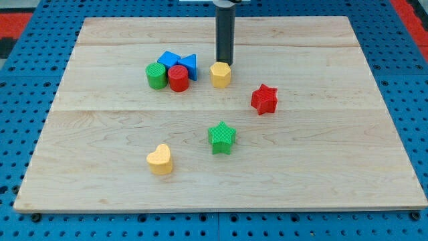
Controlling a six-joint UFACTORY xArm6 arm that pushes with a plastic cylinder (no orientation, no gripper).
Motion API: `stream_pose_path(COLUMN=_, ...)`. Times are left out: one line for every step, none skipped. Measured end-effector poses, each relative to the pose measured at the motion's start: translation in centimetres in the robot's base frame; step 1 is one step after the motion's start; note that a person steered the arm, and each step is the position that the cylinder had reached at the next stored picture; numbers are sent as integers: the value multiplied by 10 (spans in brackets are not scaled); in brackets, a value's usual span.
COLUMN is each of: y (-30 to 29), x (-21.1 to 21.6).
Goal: Place the yellow hexagon to the right of the red circle
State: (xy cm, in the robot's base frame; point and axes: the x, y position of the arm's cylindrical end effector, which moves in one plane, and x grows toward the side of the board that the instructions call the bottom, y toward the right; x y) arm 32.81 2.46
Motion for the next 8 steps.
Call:
stream_pose_path(y=8, x=12)
stream_pose_path(y=-8, x=13)
stream_pose_path(y=2, x=24)
stream_pose_path(y=19, x=29)
stream_pose_path(y=16, x=40)
stream_pose_path(y=19, x=55)
stream_pose_path(y=7, x=55)
stream_pose_path(y=0, x=55)
